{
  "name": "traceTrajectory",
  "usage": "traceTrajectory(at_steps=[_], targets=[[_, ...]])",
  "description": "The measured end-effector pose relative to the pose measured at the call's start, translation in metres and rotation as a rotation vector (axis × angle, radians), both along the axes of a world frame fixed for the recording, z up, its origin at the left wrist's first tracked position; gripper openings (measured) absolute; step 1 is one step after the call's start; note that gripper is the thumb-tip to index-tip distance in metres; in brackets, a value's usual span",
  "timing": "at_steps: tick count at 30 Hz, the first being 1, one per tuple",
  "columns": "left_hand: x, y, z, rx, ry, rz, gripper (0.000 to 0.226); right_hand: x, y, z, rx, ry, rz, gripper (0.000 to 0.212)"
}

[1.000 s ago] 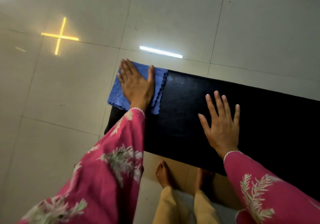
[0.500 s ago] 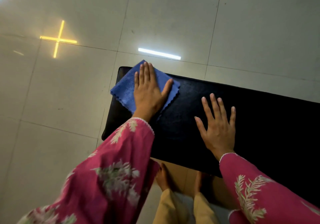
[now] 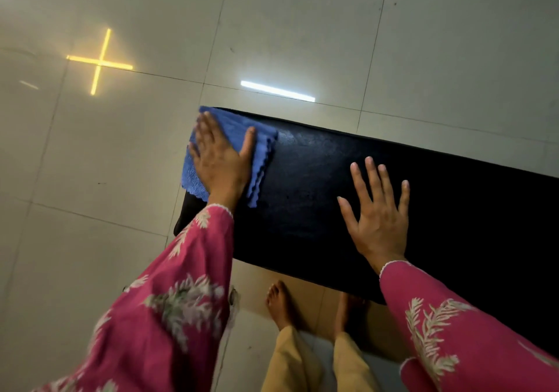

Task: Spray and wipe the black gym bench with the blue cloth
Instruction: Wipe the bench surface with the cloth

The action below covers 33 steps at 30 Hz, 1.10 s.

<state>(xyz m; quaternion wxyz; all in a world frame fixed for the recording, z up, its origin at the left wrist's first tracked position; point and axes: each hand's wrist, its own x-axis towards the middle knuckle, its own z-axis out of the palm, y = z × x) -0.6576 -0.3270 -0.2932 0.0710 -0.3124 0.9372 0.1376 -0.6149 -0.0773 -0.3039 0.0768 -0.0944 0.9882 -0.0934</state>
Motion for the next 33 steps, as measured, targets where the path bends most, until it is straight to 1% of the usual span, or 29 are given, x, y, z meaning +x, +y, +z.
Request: traceTrajectory(at_steps=[1,2,3,4,7,8,9,10,13,14,15,16,19,20,21,22,25,26,27,28,31,32,33], targets=[[-0.009,0.001,0.0,0.036,0.003,0.141,0.087,0.0,0.0,0.0,-0.003,0.001,0.001,0.059],[-0.014,0.008,0.0,0.038,0.0,0.193,0.087,0.0,0.0,0.0,-0.007,0.002,0.001,0.059],[-0.014,0.02,0.001,0.006,-0.013,0.161,0.086,0.0,0.0,0.0,-0.01,0.002,0.0,0.059],[-0.005,0.033,0.001,-0.026,-0.025,0.067,0.085,0.0,0.0,0.0,-0.01,0.001,-0.002,0.059],[0.045,0.05,-0.001,-0.061,0.016,-0.35,0.086,0.0,0.0,0.001,-0.013,-0.003,-0.003,0.059],[0.06,0.043,-0.002,-0.092,0.03,-0.423,0.087,0.0,0.001,0.001,-0.014,-0.006,-0.002,0.059],[0.069,0.031,-0.004,-0.113,0.047,-0.409,0.087,0.0,0.001,0.001,-0.014,-0.01,0.001,0.059],[0.073,0.019,-0.004,-0.117,0.051,-0.307,0.088,0.001,0.001,0.002,-0.015,-0.011,0.003,0.059],[0.054,0.007,-0.002,-0.007,0.024,0.193,0.088,0.001,0.001,0.001,-0.017,-0.004,0.005,0.059],[0.048,0.014,-0.002,-0.004,0.016,0.275,0.087,0.001,0.0,0.001,-0.018,-0.004,0.006,0.059],[0.045,0.027,0.0,-0.024,0.005,0.272,0.087,0.001,0.0,0.001,-0.02,-0.003,0.007,0.059],[0.048,0.04,0.0,-0.04,0.003,0.2,0.087,0.001,0.001,0.001,-0.022,-0.001,0.007,0.059],[0.083,0.06,-0.001,-0.06,0.047,-0.172,0.087,0.0,0.001,0.001,-0.025,-0.005,0.006,0.059],[0.095,0.054,-0.002,-0.093,0.05,-0.26,0.087,0.0,0.002,0.001,-0.027,-0.005,0.006,0.059],[0.103,0.045,-0.004,-0.111,0.058,-0.273,0.088,0.001,0.002,0.001,-0.029,-0.005,0.007,0.059],[0.104,0.034,-0.004,-0.108,0.066,-0.198,0.09,0.001,0.002,0.001,-0.029,-0.005,0.008,0.059],[0.082,0.022,-0.004,-0.052,0.065,0.264,0.093,0.002,0.001,0.001,-0.035,0.004,0.012,0.059],[0.071,0.028,-0.003,-0.053,0.052,0.366,0.092,0.001,0.0,0.001,-0.037,0.001,0.015,0.059],[0.065,0.039,-0.001,-0.061,0.033,0.39,0.091,0.001,0.001,0.001,-0.039,-0.004,0.016,0.06],[0.064,0.052,-0.001,-0.062,0.023,0.33,0.091,0.001,0.001,0.001,-0.041,-0.007,0.015,0.06],[0.084,0.07,-0.003,-0.047,0.052,-0.03,0.092,0.0,0.002,0.002,-0.038,-0.007,0.009,0.059],[0.091,0.062,-0.004,-0.071,0.067,-0.098,0.091,0.0,0.002,0.002,-0.035,-0.011,0.01,0.059],[0.092,0.051,-0.005,-0.092,0.081,-0.09,0.09,0.0,0.002,0.002,-0.033,-0.014,0.012,0.059]])
